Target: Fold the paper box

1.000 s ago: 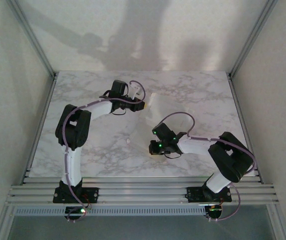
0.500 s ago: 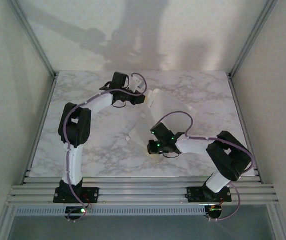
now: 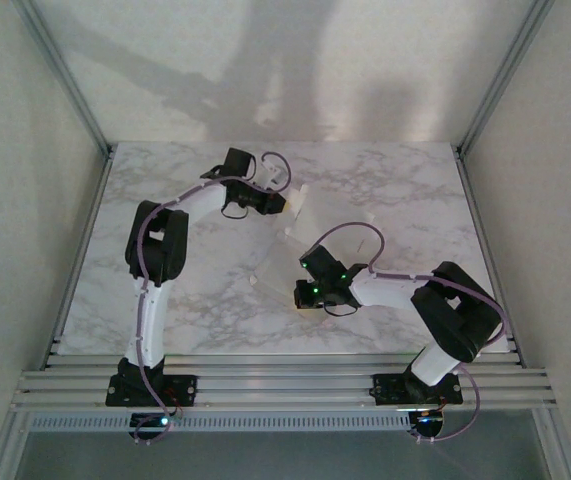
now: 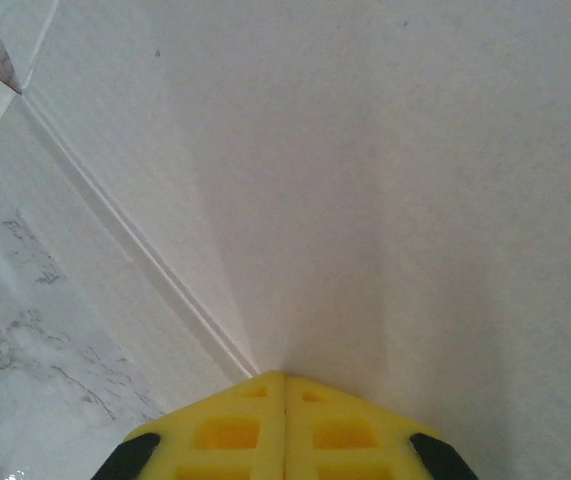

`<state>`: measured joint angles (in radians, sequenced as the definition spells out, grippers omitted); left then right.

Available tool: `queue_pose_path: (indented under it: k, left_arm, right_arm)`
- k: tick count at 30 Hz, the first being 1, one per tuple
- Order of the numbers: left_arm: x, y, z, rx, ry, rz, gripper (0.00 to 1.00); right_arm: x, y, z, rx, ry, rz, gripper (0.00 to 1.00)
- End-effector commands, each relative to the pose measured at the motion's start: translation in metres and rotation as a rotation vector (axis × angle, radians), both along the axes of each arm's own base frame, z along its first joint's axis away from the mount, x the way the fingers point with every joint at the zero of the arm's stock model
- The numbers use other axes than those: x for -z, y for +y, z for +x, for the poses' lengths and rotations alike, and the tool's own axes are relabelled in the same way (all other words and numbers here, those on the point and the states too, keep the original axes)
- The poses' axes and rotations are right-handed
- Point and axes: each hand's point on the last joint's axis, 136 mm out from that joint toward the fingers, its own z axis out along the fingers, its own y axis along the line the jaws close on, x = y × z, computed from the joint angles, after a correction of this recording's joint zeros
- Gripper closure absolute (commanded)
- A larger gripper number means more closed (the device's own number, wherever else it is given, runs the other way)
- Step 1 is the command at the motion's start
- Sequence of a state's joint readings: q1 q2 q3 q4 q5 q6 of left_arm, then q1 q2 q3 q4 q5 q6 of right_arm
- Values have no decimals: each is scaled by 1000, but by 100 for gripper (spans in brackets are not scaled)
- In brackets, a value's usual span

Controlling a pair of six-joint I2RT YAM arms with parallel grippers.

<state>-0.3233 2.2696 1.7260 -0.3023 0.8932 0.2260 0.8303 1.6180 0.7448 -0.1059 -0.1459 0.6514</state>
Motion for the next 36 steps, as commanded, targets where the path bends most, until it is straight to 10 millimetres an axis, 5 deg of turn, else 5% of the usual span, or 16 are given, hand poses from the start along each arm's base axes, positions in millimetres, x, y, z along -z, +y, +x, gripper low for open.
queue_pose_path:
  k: [1, 21, 36]
  left_arm:
    - [-8, 5, -12, 14, -4, -14, 98]
    - [-22, 8, -48, -105, -8, -89, 100]
    - [-8, 25, -73, -195, -88, -74, 100]
  right_arm:
    - [42, -40, -27, 13, 113, -206, 94]
    - [45, -26, -22, 26, 127, -165, 95]
    - [41, -12, -21, 18, 124, -138, 95]
